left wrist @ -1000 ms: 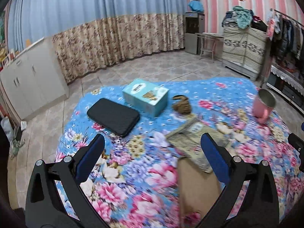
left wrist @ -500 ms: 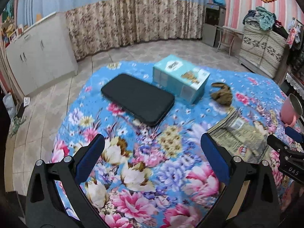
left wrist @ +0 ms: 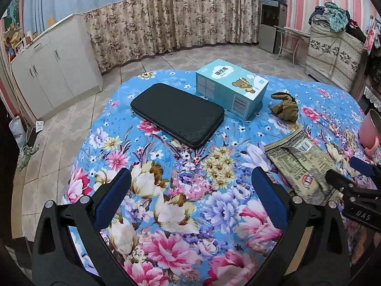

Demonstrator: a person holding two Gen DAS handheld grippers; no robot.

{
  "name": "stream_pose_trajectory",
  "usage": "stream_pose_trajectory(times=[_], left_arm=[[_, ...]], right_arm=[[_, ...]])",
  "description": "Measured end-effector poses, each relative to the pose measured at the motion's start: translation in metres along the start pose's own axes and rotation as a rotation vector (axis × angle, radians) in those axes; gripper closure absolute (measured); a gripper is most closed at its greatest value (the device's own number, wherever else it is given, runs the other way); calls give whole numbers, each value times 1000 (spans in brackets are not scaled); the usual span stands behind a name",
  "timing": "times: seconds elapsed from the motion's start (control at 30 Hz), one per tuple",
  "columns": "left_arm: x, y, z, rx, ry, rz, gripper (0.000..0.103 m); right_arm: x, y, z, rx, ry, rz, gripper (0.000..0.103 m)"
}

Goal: Collect trash
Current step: 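Lower the right tool onto the printed paper packet and close it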

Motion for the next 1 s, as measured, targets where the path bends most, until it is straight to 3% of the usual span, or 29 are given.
stream_pose_trajectory(times=[0.17,0.27,0.43,0.63,0.8,1.0], left_arm=[[-3,2,2,-11,-4,-8,5],[-3,1,3,-8,-15,0,5],[-5,1,4,-11,-20,-8,5],[-5,1,5,-9,-29,1,5],[-2,0,5,1,-40,22,5],[7,1,3,3,-16,30,5]], right_arm=[[-11,3,7,-25,-62,3,18],[-15,2,11,-24,-84,10,32],[-24,0,12,-19,-153,20,68],[-30,-2,10,-7,-154,2,92],[-20,-10,-2,48,-139,30,98],[12,-15,-31,103,22,-20,99]])
Point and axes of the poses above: each gripper's, at about its wrist camera, not at the fingertips, and z roughly the way its jaws point, x to its right, y to its underside, the point moved 10 cm from there along z, roughly the way its jaws point, and after that the axes turned 12 degrees about -z, right-handed, at the moved point
